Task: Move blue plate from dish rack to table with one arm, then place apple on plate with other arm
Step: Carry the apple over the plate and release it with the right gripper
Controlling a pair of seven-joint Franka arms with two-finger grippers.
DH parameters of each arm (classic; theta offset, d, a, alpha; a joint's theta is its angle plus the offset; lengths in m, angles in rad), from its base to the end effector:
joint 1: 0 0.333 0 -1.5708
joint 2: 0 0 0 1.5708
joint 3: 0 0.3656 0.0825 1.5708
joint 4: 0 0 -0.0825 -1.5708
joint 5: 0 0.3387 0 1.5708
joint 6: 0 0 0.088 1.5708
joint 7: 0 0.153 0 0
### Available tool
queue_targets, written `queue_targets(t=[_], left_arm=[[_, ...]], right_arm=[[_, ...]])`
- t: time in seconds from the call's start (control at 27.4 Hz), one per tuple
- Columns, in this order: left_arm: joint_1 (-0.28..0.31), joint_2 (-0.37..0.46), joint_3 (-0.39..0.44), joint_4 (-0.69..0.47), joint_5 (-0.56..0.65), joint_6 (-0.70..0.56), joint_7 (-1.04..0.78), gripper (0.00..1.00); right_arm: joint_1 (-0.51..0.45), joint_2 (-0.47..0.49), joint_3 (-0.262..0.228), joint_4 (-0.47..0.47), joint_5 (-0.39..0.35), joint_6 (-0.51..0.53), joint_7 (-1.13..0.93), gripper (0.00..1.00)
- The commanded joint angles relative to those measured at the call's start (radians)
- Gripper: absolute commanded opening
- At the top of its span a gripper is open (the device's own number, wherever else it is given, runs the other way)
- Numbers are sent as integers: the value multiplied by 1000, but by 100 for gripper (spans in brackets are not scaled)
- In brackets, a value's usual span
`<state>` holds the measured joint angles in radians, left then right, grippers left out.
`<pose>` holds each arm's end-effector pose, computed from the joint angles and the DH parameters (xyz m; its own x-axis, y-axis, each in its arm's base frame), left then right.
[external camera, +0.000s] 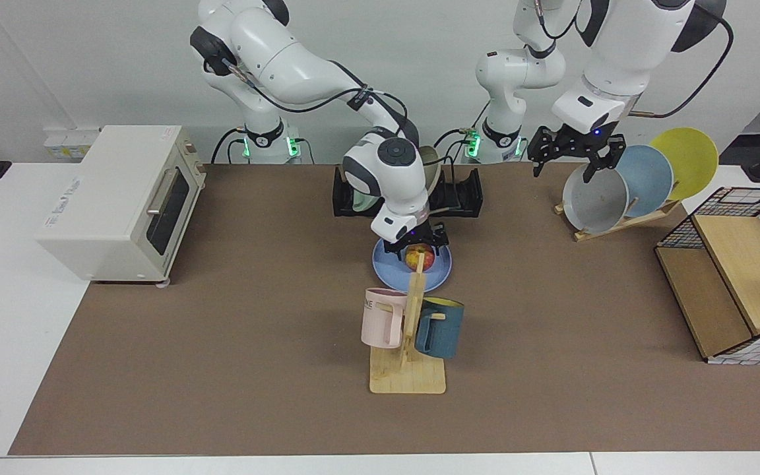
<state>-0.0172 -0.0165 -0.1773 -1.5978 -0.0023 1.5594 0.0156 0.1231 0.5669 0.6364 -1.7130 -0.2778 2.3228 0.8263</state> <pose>0.4910 -0.0979 0.6238 0.9778 -0.2084 -0.0222 -0.2085 -0.9780 -0.0003 0.5362 0.4079 0.3490 0.9990 0.0016 0.0446 0.0100 -0.9821 -0.1882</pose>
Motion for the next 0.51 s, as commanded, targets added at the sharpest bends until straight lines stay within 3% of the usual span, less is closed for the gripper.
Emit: queue_targets(t=[0.0,0.15,0.26,0.36,0.47], left_arm=[[3,-5,-1,15,18,-25,7,100],[3,-5,-1,16,18,-25,6,100],[3,-5,1,16,16,-25,6,100],[5,-5,4,16,15,-24,4,100],[5,-5,4,16,13,-24,4,100]], right_arm=[[-25,-73,17,29,-40,-57,14,100],[-43,-143,-6,24,-28,-68,-68,100],[-45,-195,-64,24,-11,-103,-130,100],[-45,-238,-109,24,48,-137,-200,100],[-45,-294,-188,18,114,-192,-318,100]])
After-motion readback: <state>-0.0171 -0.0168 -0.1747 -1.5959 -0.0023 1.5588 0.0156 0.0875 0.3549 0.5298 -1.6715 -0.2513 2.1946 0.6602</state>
